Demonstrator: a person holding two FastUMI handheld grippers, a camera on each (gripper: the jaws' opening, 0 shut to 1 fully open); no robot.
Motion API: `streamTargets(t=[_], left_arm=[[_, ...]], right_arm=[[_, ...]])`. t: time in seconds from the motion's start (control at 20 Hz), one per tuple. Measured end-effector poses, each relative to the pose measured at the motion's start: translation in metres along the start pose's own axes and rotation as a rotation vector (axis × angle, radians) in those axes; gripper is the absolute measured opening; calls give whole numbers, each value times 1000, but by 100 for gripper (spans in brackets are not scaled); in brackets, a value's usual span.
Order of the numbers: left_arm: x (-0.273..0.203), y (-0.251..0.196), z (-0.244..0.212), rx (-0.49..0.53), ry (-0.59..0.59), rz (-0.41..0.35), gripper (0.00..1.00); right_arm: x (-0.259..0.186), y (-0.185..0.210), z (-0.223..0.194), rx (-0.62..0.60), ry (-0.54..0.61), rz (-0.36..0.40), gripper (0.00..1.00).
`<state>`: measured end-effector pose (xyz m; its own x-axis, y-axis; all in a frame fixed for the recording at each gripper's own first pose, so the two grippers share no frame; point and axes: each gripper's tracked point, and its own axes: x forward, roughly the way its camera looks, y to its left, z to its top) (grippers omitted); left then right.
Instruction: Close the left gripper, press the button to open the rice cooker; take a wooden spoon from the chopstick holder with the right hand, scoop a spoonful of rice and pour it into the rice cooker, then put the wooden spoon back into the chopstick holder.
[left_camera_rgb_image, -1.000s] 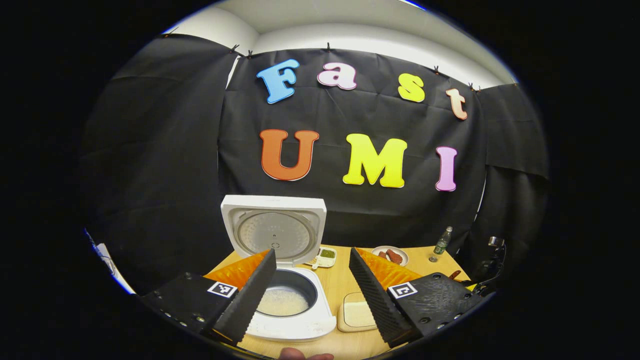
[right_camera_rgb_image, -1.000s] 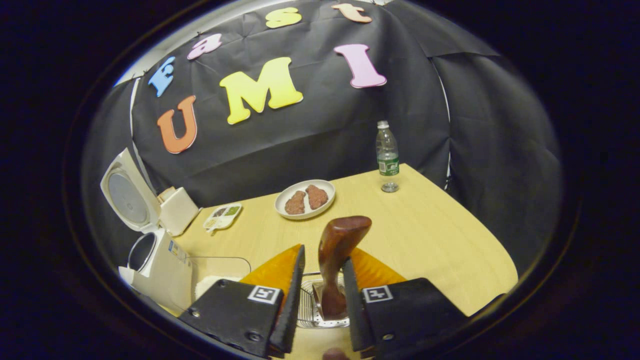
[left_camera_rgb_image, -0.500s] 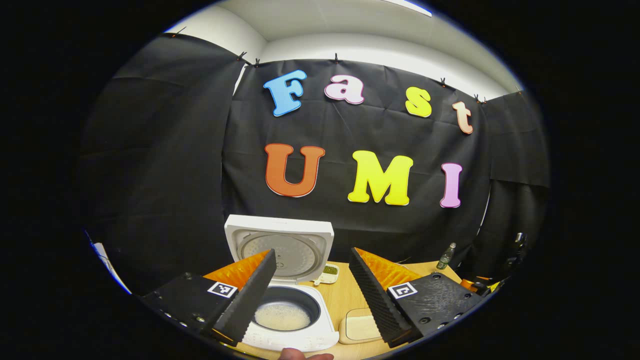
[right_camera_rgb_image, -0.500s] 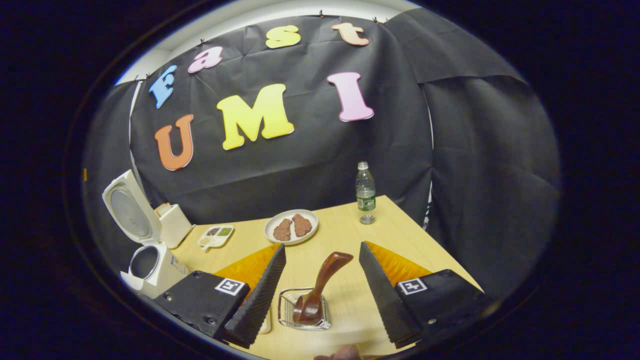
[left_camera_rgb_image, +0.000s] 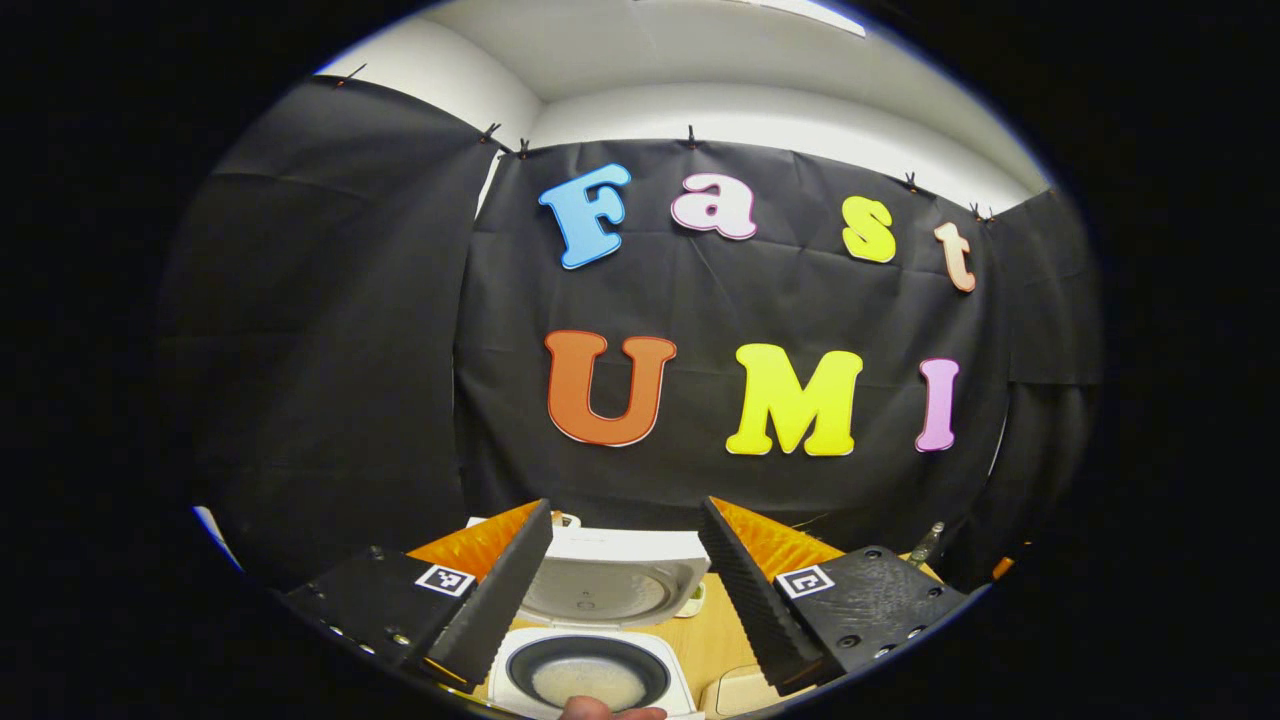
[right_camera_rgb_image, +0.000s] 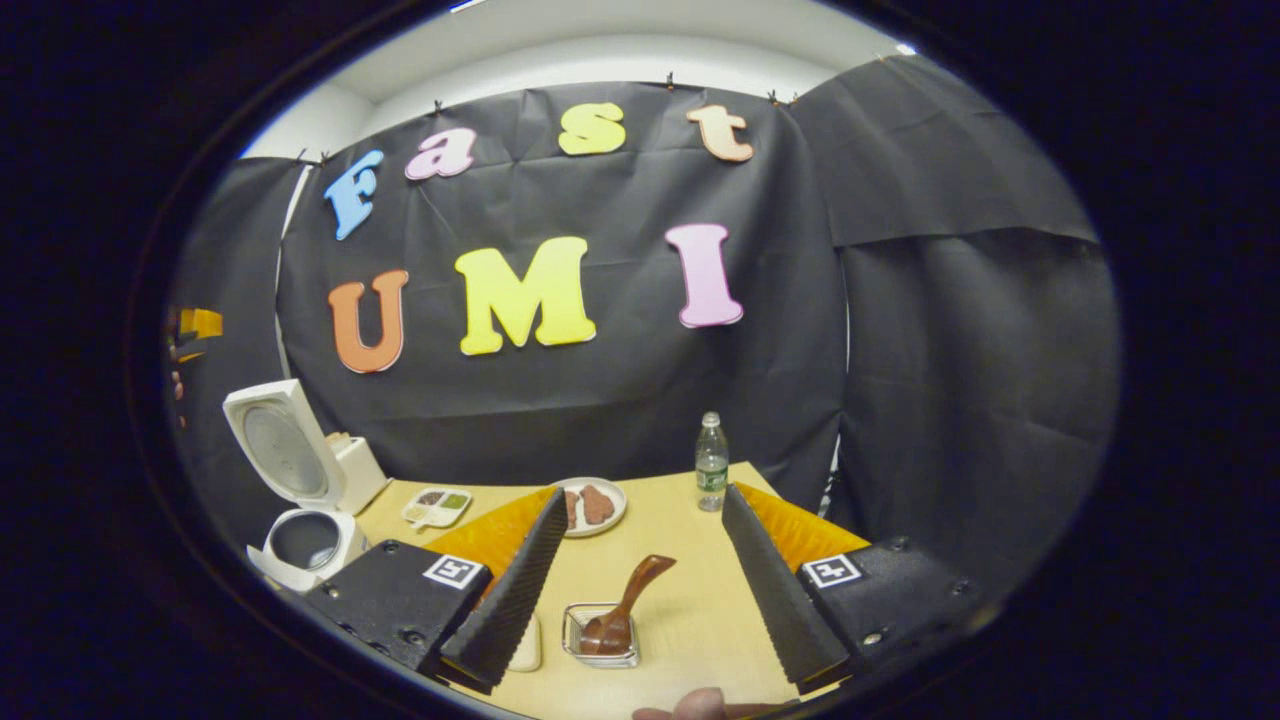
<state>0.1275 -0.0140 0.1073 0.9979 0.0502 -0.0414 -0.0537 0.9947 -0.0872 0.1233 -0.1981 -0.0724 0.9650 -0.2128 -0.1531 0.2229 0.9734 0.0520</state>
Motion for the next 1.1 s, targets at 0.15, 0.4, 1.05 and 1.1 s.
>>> streamTargets(t=[0.15, 0.4, 1.05, 1.1], left_arm=[[33, 10, -9, 28, 42, 7, 94], [84, 25, -43, 40, 146, 24, 94], [100, 30, -94, 40, 363, 19, 97], [93, 29, -95, 47, 378, 15, 97]], right_arm=[[-23, -3, 15, -38, -36, -21, 100], [-59, -22, 11, -85, -35, -96, 100], [-69, -17, -8, -13, 23, -130, 100], [-65, -9, -8, -14, 22, -111, 100]])
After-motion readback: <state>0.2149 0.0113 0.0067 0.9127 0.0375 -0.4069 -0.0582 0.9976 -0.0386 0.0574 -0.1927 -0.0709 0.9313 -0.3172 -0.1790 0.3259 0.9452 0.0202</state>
